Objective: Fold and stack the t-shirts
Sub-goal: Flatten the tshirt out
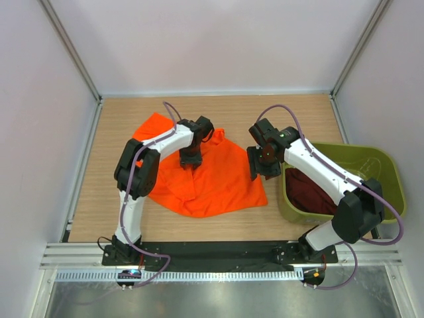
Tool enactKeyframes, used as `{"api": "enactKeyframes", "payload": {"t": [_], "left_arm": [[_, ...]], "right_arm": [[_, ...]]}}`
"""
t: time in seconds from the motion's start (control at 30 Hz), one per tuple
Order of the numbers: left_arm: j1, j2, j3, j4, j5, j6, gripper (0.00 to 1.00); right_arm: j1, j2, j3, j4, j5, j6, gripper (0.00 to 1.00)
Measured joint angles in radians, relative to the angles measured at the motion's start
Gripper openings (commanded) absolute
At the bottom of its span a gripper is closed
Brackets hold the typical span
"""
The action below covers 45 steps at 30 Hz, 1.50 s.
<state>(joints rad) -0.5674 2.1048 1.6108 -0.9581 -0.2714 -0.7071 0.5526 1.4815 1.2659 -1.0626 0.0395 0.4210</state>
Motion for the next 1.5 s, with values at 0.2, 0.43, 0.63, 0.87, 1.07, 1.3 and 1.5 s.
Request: {"api": "enactKeyframes", "payload": {"t": [0.2, 0.43, 0.63, 0.87, 1.07, 1.3, 1.5], "left_arm": [[0.000, 0.010, 0.014, -0.007, -0.010, 0.000, 0.37], [0.001, 0.017, 0.022, -0.012, -0.018, 0.001, 0.19], [0.012, 0.016, 0.008, -0.006, -0.019, 0.004, 0.00], [0.072, -0.107, -0.128, -0.004, -0.044, 0.011, 0.00], [0.236, -0.397, -0.293, -0.044, -0.084, 0.048, 0.00], [0.291, -0.654, -0.445, -0.089, -0.066, 0.048, 0.00], [0.385, -0.708, -0.523, -0.105, -0.020, 0.028, 0.00]], "right_arm": [[0.000, 0.000, 0.000, 0.000, 0.000, 0.000, 0.58], [0.000, 0.000, 0.000, 0.000, 0.000, 0.000, 0.57], [0.000, 0.000, 0.000, 0.000, 0.000, 0.000, 0.58], [0.001, 0.021, 0.000, 0.000, -0.013, -0.014, 0.57], [0.042, 0.140, -0.024, 0.014, -0.059, -0.050, 0.42], [0.131, 0.345, -0.006, 0.070, -0.076, -0.055, 0.43], [0.188, 0.550, 0.172, 0.087, -0.077, -0.048, 0.44]]}}
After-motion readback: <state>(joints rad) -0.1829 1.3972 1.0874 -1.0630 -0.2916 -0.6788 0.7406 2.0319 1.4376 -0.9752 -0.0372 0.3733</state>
